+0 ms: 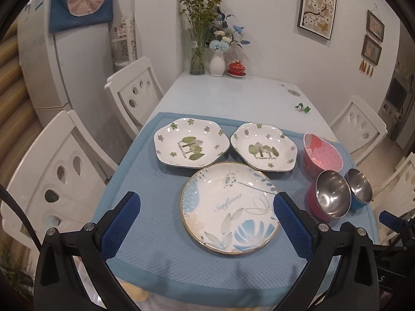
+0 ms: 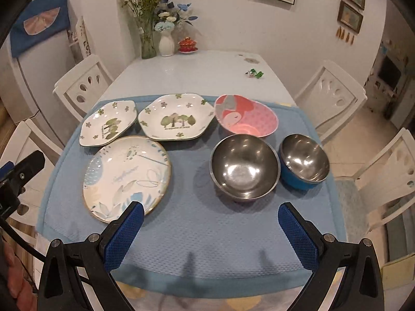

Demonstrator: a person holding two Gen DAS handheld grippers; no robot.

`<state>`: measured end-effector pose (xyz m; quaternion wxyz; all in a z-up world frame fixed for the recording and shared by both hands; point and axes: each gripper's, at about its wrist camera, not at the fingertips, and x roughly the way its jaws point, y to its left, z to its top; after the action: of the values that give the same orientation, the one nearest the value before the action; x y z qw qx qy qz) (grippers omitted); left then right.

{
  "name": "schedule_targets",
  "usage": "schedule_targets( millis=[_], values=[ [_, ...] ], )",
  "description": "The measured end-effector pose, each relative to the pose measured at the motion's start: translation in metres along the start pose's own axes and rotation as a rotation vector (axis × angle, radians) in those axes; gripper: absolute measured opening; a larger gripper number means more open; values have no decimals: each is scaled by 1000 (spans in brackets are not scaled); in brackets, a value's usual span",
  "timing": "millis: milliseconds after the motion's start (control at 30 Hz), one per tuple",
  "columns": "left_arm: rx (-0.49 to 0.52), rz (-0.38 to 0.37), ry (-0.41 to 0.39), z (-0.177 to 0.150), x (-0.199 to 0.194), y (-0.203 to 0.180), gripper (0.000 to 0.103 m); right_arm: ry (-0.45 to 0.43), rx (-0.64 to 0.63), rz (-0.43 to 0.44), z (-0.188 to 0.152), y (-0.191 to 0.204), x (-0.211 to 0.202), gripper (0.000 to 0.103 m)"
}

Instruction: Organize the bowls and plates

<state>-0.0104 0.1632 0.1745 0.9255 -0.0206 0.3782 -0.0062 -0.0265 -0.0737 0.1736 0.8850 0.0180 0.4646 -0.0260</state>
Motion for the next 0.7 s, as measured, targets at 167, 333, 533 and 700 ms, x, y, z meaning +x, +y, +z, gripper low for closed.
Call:
schedule_targets(
  millis=[167, 333, 533, 700],
  values=[
    [16, -46, 26, -4, 14, 6, 102, 15, -15, -19, 3, 17, 8, 103],
    [23, -85, 70, -1, 36, 4, 102, 26, -40, -57, 3, 27, 16, 103],
    [49, -87, 68, 0, 41, 4, 102, 55, -52, -46, 2, 35, 28, 103],
    [71, -72, 48, 2, 39, 0, 102, 72, -63, -55, 6, 41, 34, 103]
  ],
)
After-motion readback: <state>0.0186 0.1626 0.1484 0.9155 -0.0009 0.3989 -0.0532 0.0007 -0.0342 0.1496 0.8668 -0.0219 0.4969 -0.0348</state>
